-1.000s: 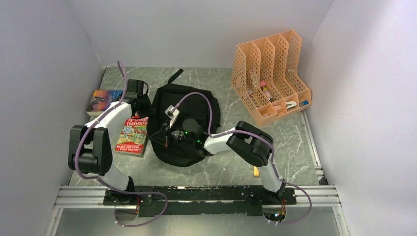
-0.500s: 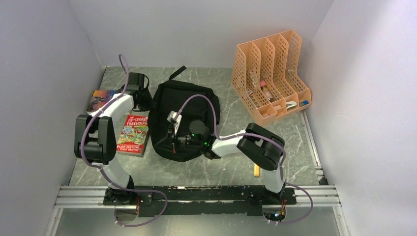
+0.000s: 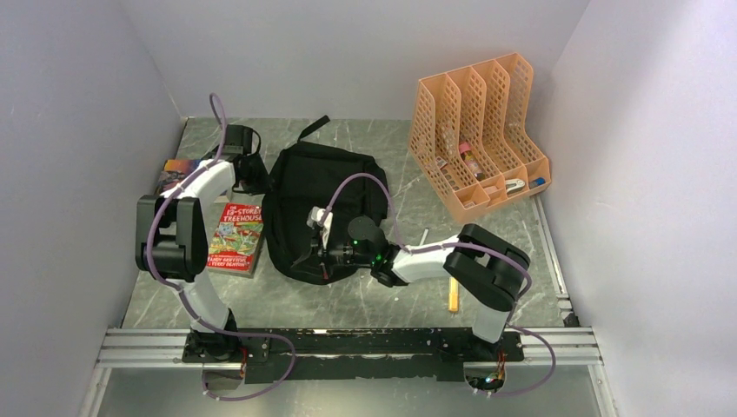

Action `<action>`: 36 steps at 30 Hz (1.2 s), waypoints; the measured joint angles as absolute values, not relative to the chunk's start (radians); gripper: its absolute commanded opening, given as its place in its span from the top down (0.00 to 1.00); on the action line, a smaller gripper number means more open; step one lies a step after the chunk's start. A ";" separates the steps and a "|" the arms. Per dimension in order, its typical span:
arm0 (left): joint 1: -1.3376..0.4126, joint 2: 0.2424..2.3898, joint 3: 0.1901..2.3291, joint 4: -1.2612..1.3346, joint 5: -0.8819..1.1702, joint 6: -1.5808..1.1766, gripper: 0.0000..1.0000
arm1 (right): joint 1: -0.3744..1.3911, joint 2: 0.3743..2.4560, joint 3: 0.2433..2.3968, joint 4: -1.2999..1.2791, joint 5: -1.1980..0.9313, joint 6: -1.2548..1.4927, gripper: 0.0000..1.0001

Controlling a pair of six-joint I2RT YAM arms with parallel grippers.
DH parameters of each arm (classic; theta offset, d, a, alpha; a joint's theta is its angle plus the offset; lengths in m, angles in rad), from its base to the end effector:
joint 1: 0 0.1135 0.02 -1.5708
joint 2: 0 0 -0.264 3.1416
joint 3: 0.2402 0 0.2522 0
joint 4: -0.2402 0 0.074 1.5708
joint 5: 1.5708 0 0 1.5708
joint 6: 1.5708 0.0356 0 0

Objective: Pack the student bag
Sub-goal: Unzip the student bag at the center of the board.

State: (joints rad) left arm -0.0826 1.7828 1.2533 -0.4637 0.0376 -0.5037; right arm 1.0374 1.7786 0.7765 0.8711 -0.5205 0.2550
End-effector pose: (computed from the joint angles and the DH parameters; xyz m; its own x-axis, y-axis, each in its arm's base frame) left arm 0.3757 -0.0324 0.2078 -0.7809 -0.4193 -0.4630 -0.3129 0.9041 -0.2911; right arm 0.1683 0.3198 0.1840 -0.3160 -0.1047 -0.9430 -0.9487 0.0444 0.3129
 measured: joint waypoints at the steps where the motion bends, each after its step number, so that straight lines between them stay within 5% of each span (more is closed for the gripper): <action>1: -0.082 1.783 1.254 -0.464 0.044 -0.501 0.78 | 1.037 1.776 0.775 0.867 -0.521 0.251 1.00; 5: -0.074 1.779 1.254 -0.454 0.057 -0.496 0.34 | 1.032 1.777 0.774 0.873 -0.527 0.266 1.00; 7: -0.068 1.757 1.246 -0.447 0.056 -0.499 0.26 | 1.026 1.785 0.778 0.890 -0.533 0.288 1.00; 21: -0.060 1.198 0.916 -0.520 0.051 -0.598 0.28 | 1.006 1.833 0.862 0.908 -0.527 0.330 1.00; 32: -0.065 1.093 0.747 -0.580 0.144 -0.681 0.33 | 0.994 1.848 0.873 0.907 -0.530 0.333 1.00; 36: -0.082 1.098 0.735 -0.573 0.170 -0.690 0.44 | 0.994 1.856 0.873 0.907 -0.532 0.334 1.00</action>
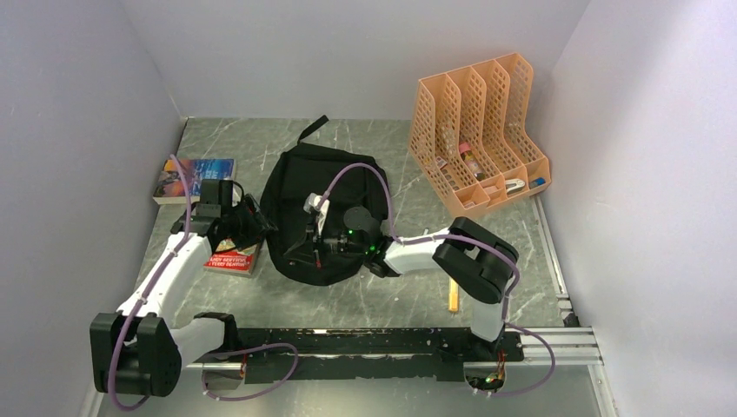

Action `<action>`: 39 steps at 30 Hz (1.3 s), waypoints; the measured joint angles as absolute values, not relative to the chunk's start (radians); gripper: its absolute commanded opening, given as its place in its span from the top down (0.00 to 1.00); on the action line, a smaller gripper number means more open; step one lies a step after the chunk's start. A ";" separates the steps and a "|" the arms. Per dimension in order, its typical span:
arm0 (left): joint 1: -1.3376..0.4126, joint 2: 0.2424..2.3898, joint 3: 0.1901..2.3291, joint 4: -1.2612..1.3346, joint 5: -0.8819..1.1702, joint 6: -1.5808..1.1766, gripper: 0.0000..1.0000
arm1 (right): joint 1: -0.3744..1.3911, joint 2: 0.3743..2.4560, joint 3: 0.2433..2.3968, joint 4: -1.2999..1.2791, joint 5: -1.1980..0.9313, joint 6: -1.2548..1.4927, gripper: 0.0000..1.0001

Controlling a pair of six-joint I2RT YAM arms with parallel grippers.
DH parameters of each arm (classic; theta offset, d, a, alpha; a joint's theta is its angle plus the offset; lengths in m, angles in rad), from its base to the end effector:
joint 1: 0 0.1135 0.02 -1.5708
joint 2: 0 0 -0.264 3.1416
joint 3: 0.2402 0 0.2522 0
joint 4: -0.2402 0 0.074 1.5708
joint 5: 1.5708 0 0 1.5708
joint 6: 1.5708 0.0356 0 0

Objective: Pack the student bag
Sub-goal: Unzip the student bag at the center of the board.

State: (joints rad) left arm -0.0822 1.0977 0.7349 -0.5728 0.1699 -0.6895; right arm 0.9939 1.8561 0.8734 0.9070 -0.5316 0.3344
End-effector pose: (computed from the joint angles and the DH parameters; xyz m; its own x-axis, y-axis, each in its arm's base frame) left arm 0.2135 -0.0236 0.2298 -0.7341 -0.5686 -0.3712 -0.3707 0.7936 -0.4825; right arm 0.1946 0.3321 0.1884 -0.3666 -0.0446 -0.9293 -0.9294 0.0647 0.3635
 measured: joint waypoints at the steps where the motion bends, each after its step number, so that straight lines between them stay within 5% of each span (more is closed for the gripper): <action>1: -0.086 1.098 0.730 -0.568 0.175 -0.693 0.49 | 0.994 1.856 0.874 0.907 -0.532 0.334 1.00; 5: -0.099 1.103 0.704 -0.543 0.198 -0.699 0.71 | 0.994 1.862 0.879 0.906 -0.534 0.335 1.00; 6: -0.100 1.106 0.702 -0.540 0.202 -0.699 0.88 | 0.994 1.863 0.881 0.906 -0.535 0.334 1.00; 7: -0.101 1.112 0.701 -0.537 0.204 -0.701 0.94 | 0.994 1.863 0.881 0.906 -0.536 0.334 1.00; 25: -0.065 1.346 0.941 -0.574 0.137 -0.606 0.95 | 0.937 1.853 0.879 0.879 -0.722 0.241 1.00; 39: -0.023 1.380 0.973 -0.576 0.109 -0.587 0.95 | 0.825 1.643 0.689 0.735 -0.751 0.159 1.00</action>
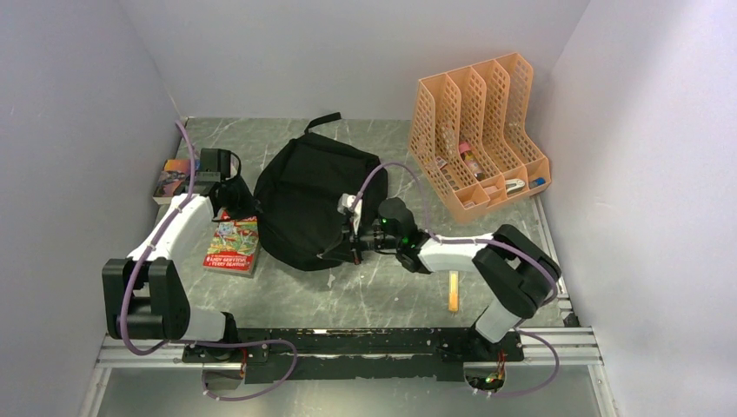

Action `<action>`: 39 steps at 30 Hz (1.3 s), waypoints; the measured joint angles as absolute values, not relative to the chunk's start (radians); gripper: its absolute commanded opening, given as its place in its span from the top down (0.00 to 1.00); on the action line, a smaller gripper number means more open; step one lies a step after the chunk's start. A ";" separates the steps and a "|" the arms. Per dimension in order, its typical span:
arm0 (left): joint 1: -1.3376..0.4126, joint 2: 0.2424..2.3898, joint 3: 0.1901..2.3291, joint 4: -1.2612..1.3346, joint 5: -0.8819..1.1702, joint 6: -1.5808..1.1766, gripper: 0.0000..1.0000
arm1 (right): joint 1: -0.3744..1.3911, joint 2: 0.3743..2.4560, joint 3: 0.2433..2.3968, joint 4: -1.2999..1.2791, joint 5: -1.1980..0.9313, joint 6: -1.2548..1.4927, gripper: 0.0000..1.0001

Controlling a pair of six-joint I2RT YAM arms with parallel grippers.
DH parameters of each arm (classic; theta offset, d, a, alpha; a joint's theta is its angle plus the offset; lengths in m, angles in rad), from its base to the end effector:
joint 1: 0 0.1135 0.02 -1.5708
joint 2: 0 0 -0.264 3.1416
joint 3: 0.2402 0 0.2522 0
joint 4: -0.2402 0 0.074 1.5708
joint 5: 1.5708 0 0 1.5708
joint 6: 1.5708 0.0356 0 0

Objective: Pack the student bag
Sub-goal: Unzip the student bag at the center of the board.

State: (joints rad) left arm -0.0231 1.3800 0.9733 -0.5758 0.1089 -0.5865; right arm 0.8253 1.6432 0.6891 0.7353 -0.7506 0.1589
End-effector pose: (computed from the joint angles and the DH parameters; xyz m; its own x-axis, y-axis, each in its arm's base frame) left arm 0.2792 -0.0103 0.2399 -0.7388 -0.5332 -0.4122 -0.3909 0.8372 -0.3824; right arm 0.2042 0.2570 0.1900 -0.3019 -0.1564 -0.9404 -0.9532 0.0320 0.3006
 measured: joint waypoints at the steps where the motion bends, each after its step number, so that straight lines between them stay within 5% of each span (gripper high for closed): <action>1: -0.023 1.380 0.973 -0.576 0.108 -0.586 0.95 | 0.815 1.626 0.676 0.720 -0.748 0.151 1.00; 19: 0.012 1.386 0.975 -0.574 0.069 -0.580 0.94 | 0.653 1.505 0.559 0.652 -0.440 0.224 1.00; 25: 0.019 1.385 0.988 -0.570 0.080 -0.538 0.37 | 0.650 1.508 0.565 0.654 -0.378 0.275 1.00; 27: 0.021 1.372 1.003 -0.566 0.084 -0.529 0.27 | 0.649 1.518 0.577 0.671 -0.382 0.292 1.00; 39: -0.225 1.113 0.966 -0.495 0.133 -0.530 0.29 | 0.647 1.578 0.613 0.755 -0.416 0.410 1.00</action>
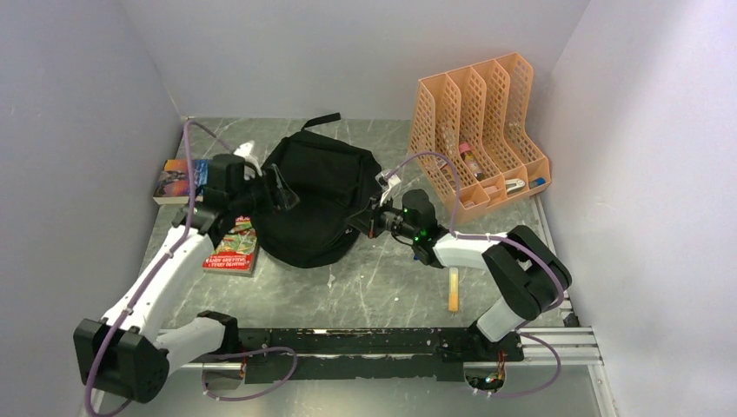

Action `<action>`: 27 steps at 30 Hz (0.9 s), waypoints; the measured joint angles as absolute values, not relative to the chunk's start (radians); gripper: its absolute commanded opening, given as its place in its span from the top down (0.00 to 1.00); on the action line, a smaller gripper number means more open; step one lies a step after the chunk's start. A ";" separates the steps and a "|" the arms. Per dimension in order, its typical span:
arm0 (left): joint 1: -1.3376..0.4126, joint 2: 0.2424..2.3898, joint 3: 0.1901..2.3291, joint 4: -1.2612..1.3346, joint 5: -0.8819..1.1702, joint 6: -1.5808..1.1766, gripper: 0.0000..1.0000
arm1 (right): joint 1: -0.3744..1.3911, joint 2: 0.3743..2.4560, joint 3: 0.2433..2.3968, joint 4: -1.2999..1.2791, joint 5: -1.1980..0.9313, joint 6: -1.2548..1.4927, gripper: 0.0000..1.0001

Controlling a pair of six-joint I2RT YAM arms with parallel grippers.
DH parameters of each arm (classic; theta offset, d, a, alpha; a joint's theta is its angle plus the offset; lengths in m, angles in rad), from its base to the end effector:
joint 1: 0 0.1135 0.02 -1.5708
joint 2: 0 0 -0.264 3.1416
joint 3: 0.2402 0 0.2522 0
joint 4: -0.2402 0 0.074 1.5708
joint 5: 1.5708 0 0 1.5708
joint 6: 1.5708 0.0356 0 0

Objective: Pack the student bag
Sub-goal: Unzip the student bag at the center of the board.

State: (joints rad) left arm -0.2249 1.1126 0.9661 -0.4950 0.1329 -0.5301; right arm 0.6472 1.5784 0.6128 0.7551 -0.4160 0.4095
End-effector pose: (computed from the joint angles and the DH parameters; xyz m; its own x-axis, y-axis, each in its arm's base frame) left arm 0.2347 -0.0585 0.3085 -0.6674 -0.3614 -0.6512 -0.0149 0.8807 -0.4735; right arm 0.2426 0.2014 0.1879 -0.4980 0.0801 -0.8635 -0.7288 0.5010 0.4668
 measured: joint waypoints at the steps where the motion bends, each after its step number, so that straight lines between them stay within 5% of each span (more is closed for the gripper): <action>1: -0.258 1.089 0.931 -0.459 0.162 -0.518 0.30 | 0.647 1.579 0.614 0.757 -0.416 0.417 1.00; 27: -0.667 1.230 0.869 -0.352 0.305 -0.093 0.36 | 0.642 1.579 0.621 0.758 -0.414 0.452 1.00</action>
State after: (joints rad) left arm -0.6674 1.2297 0.8688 -0.3519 0.3046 -0.0925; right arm 0.6422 1.5791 0.6212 0.7582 -0.4145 0.4522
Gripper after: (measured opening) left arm 0.657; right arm 0.010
